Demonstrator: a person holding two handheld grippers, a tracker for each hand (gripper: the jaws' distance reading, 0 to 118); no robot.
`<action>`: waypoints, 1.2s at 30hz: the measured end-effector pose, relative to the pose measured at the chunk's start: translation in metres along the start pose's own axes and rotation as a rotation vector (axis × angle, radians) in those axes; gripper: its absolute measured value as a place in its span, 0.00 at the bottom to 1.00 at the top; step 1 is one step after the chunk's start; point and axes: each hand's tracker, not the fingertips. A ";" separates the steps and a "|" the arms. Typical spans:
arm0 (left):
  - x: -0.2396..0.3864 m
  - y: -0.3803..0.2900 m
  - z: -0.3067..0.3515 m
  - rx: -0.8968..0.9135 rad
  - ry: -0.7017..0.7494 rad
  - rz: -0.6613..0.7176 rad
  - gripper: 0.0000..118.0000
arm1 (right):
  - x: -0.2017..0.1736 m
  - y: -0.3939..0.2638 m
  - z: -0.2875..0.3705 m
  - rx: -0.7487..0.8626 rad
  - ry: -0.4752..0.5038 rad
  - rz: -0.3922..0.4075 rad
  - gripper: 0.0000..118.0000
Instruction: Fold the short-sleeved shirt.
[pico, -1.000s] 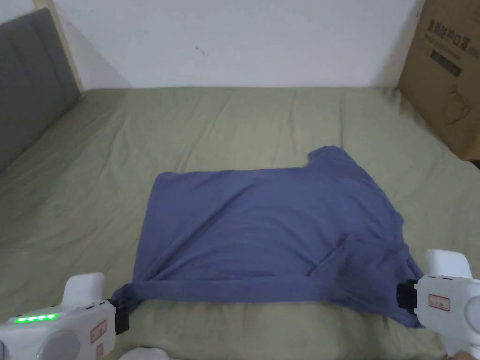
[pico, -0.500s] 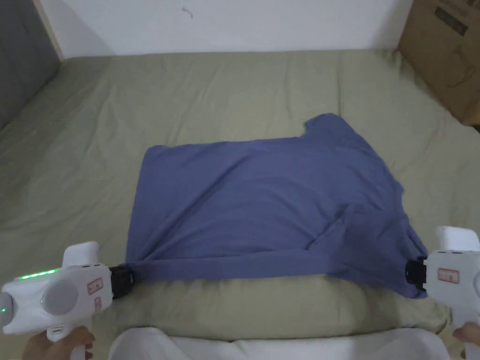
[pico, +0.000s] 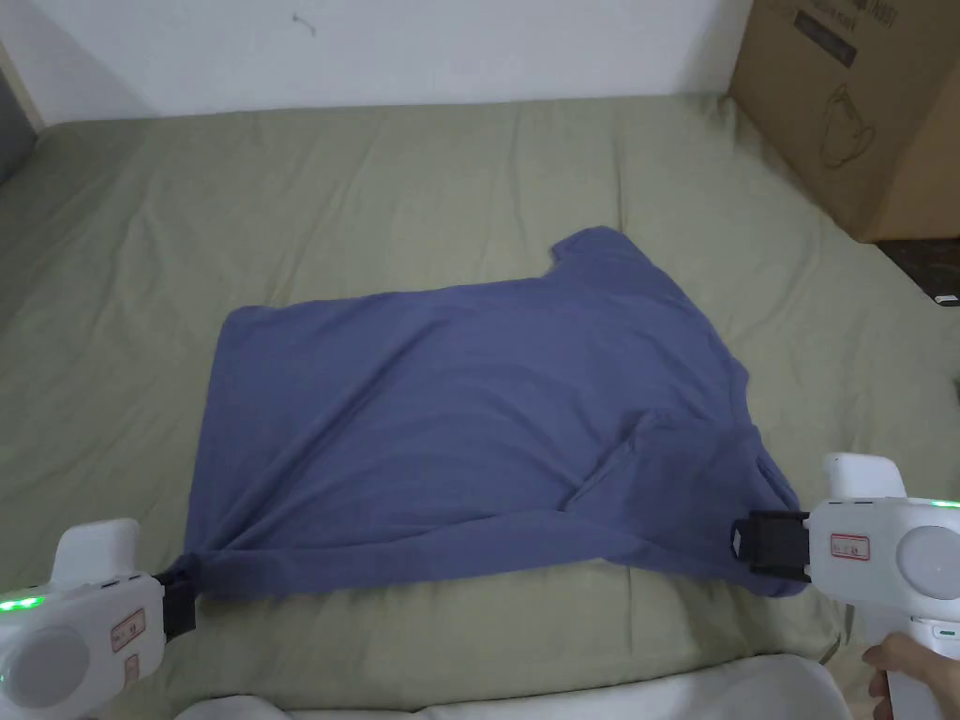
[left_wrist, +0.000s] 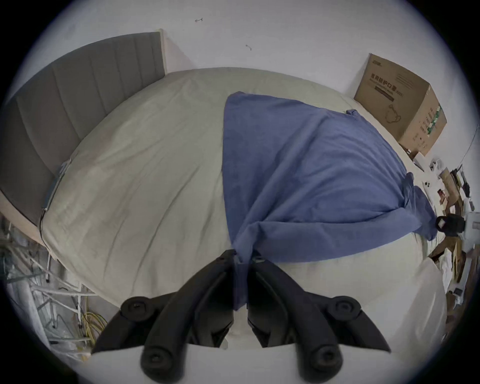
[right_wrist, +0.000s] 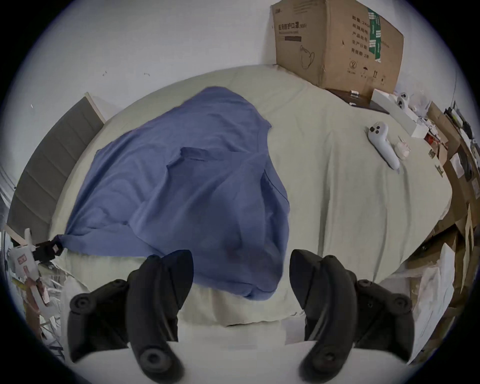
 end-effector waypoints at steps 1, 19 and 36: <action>0.001 0.000 0.000 -0.001 0.001 -0.003 0.06 | 0.003 -0.002 -0.008 -0.027 -0.019 0.018 0.59; -0.009 0.079 0.007 0.047 -0.005 -0.022 0.06 | -0.009 0.094 0.034 0.105 0.056 0.013 0.01; -0.022 0.139 -0.075 -0.014 0.070 0.050 0.87 | -0.021 0.177 -0.054 -0.006 0.001 -0.012 0.64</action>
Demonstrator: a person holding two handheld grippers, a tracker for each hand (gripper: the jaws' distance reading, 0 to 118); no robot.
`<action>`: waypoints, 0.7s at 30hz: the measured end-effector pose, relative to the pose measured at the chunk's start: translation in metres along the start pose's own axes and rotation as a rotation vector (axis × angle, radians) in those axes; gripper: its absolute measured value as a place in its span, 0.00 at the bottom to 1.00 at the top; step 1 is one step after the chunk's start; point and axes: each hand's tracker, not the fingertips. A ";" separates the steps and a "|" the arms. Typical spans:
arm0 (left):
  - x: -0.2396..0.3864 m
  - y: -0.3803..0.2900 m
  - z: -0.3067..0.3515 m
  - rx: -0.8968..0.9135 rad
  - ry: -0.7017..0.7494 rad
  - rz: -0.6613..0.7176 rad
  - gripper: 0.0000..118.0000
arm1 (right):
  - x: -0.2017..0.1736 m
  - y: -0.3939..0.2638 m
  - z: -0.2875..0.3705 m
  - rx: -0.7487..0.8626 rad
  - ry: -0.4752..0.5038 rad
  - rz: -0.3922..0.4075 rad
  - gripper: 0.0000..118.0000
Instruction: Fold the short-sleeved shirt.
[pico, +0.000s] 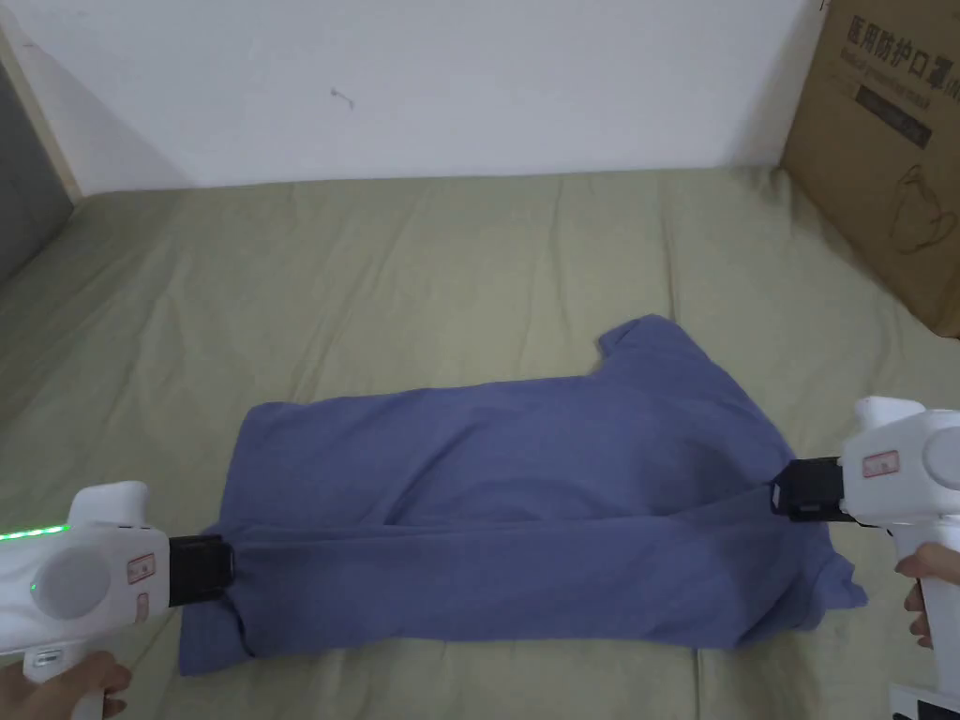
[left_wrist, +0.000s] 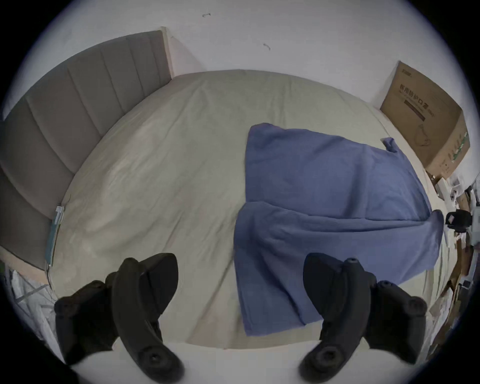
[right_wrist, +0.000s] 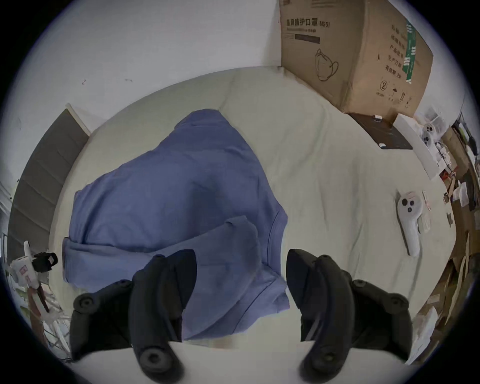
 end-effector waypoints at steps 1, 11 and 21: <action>-0.002 -0.004 0.008 0.005 -0.016 0.007 0.84 | 0.002 -0.005 0.006 0.005 0.005 0.005 0.60; 0.008 -0.070 0.041 -0.006 -0.097 -0.026 0.00 | 0.016 -0.076 0.045 -0.009 0.105 -0.048 0.02; -0.014 -0.051 -0.041 -0.051 -0.049 0.051 0.68 | 0.020 -0.107 0.050 0.006 0.049 -0.045 0.02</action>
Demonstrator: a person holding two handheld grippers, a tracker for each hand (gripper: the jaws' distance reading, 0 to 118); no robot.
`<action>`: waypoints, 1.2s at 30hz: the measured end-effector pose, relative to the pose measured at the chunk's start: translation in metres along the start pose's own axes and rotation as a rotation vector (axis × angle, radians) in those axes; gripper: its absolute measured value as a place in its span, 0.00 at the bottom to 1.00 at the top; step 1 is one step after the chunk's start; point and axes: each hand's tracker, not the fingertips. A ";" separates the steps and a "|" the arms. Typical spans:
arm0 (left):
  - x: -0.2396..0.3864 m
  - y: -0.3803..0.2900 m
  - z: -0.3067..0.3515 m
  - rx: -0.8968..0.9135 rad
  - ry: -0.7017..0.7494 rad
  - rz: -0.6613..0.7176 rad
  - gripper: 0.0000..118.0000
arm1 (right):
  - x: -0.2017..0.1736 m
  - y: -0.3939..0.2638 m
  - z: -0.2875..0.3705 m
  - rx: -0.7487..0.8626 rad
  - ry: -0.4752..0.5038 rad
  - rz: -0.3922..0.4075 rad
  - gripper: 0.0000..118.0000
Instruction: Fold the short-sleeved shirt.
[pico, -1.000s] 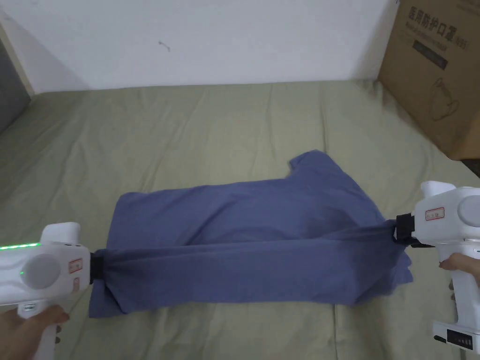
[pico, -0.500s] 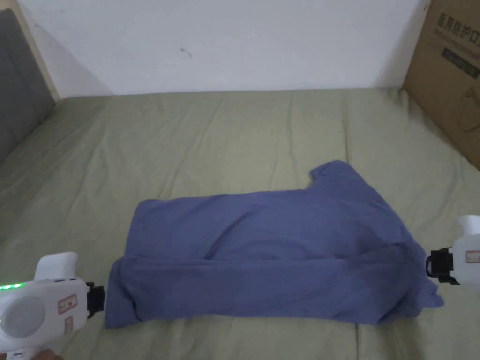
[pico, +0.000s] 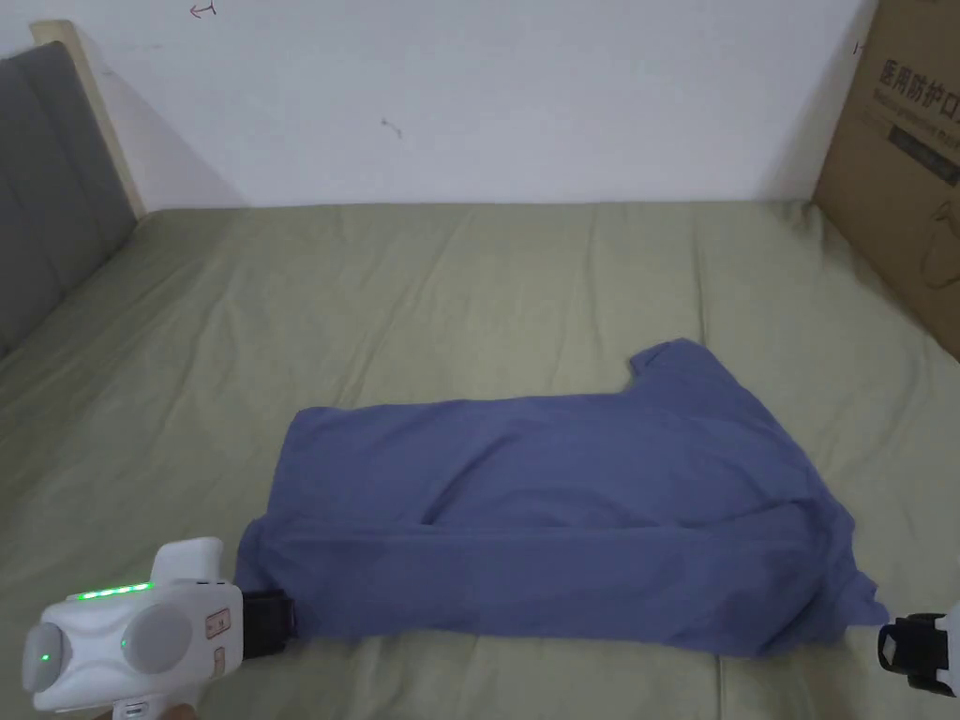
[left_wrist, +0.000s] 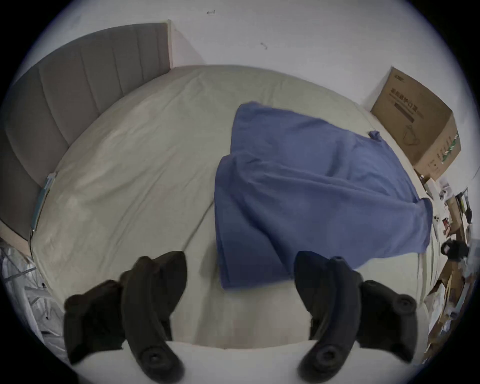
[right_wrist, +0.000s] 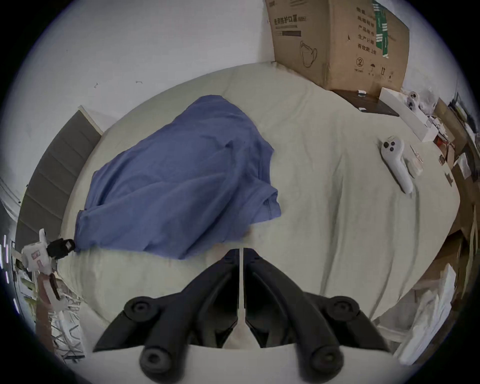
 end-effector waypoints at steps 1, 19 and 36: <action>-0.003 0.000 -0.012 -0.044 -0.010 0.006 0.40 | 0.000 -0.001 -0.002 -0.002 -0.006 0.005 0.02; 0.046 0.005 0.050 0.051 0.013 -0.087 0.07 | 0.012 0.052 -0.111 -0.110 -0.172 0.008 0.46; 0.031 0.006 0.110 0.132 -0.020 -0.098 0.07 | 0.008 0.032 -0.013 0.081 -0.048 0.023 0.08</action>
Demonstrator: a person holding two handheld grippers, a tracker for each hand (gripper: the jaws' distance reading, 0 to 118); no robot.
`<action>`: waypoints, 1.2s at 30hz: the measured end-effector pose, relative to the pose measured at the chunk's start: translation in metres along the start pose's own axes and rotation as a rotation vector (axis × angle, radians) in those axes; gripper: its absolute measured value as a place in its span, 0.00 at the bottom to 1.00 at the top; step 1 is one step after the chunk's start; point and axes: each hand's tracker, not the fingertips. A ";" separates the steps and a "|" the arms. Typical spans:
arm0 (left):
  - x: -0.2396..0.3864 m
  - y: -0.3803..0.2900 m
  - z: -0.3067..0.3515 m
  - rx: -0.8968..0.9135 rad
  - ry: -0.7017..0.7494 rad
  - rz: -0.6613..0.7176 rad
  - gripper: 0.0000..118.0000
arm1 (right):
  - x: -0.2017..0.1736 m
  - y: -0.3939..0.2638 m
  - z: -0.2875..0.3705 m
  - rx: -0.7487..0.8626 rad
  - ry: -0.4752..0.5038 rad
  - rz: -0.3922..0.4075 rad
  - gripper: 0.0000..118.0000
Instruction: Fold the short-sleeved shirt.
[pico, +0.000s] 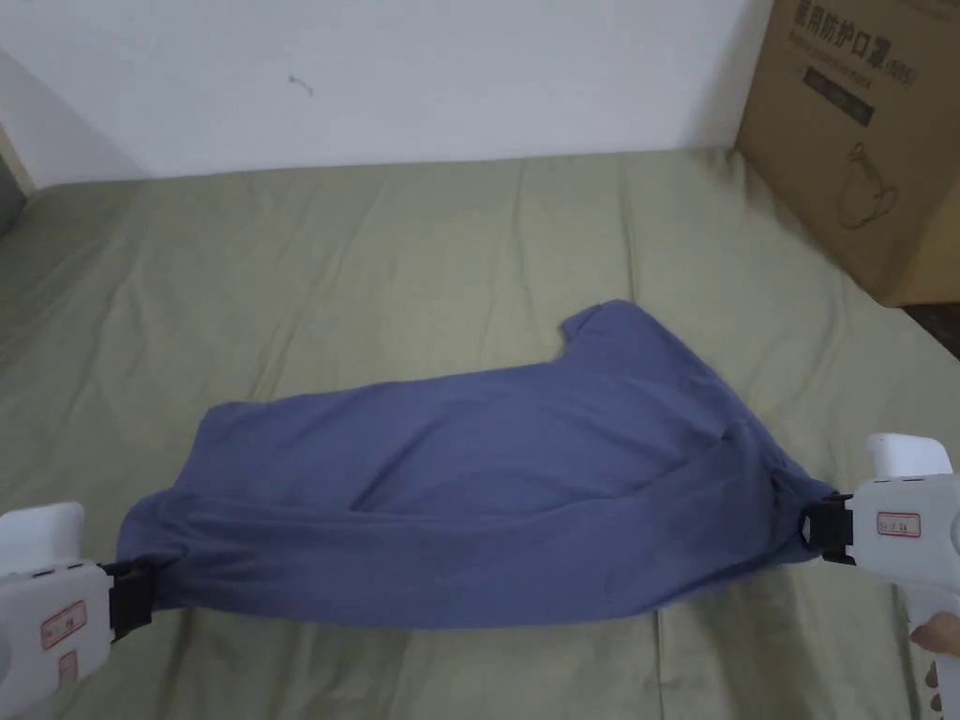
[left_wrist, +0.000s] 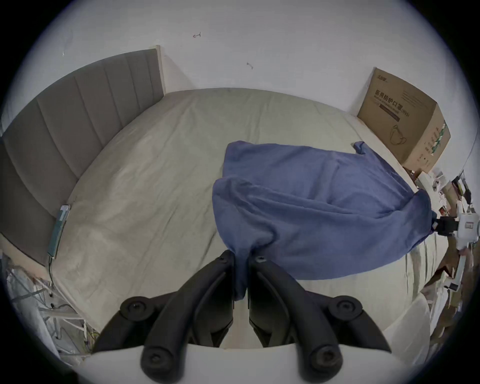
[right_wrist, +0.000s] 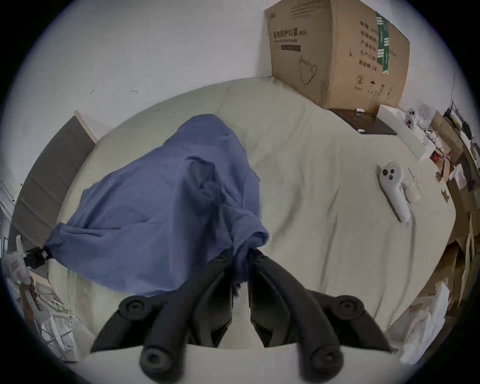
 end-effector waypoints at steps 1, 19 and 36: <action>-0.002 -0.006 0.005 -0.006 -0.004 0.000 0.07 | 0.002 -0.007 0.006 0.004 -0.008 0.006 0.08; -0.018 -0.083 0.013 -0.142 0.036 -0.066 0.84 | 0.024 -0.108 0.027 -0.127 -0.061 -0.034 0.64; 0.023 0.006 -0.036 -0.084 -0.065 -0.015 0.00 | -0.022 0.031 -0.036 -0.011 0.020 -0.037 0.38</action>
